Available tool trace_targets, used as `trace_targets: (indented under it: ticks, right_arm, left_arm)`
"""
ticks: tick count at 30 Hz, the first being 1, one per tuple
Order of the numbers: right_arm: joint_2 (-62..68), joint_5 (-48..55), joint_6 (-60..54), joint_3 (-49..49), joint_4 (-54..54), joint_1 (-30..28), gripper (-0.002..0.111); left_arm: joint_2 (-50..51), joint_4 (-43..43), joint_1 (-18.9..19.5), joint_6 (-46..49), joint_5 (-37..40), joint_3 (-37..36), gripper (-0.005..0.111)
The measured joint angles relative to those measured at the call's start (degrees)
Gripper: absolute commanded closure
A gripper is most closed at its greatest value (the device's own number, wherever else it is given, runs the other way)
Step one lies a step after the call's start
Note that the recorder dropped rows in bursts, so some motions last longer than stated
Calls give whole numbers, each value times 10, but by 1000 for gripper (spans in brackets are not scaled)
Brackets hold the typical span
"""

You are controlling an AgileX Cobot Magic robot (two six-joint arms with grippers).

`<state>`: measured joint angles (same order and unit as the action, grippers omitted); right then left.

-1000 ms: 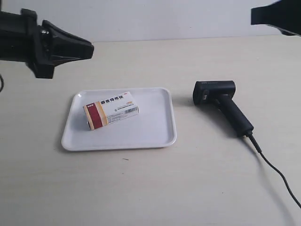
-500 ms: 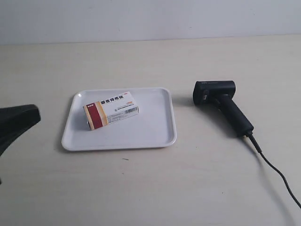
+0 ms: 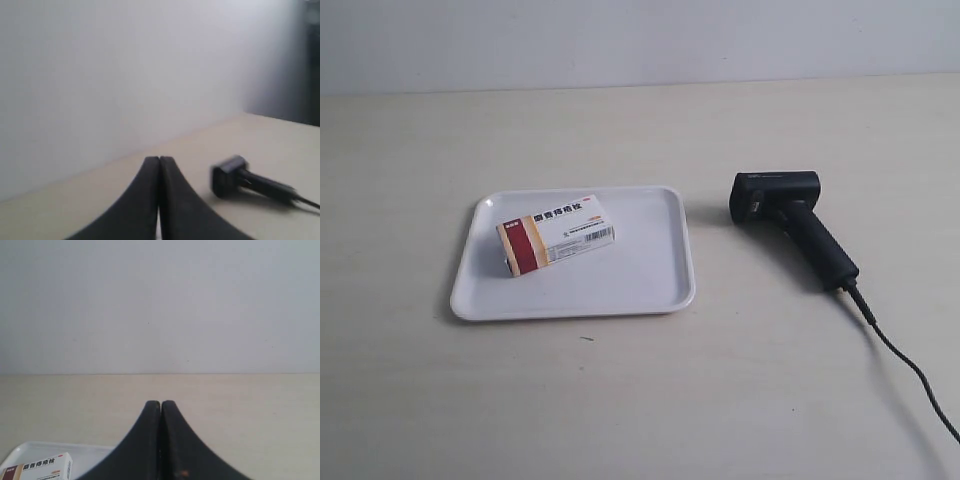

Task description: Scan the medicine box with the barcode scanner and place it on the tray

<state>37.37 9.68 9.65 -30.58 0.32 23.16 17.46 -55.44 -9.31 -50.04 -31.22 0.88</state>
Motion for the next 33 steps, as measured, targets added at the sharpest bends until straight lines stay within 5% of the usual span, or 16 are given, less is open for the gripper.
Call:
trace_targets:
  ticks: [5,7,18,33]
  right_arm:
    - [0,0,0,0,0,0,108]
    - [0,0,0,0,0,0,108]
    - [0,0,0,0,1,0,108]
    - [-2,6,0,0,2,0,108]
  left_arm:
    - [-42,395,0,330,101,-5,105]
    - [-69,482,1,425,157,-5,105]
    - [-171,530,46,469,423,-9,105]
    - [-171,530,46,469,454,-9,105]
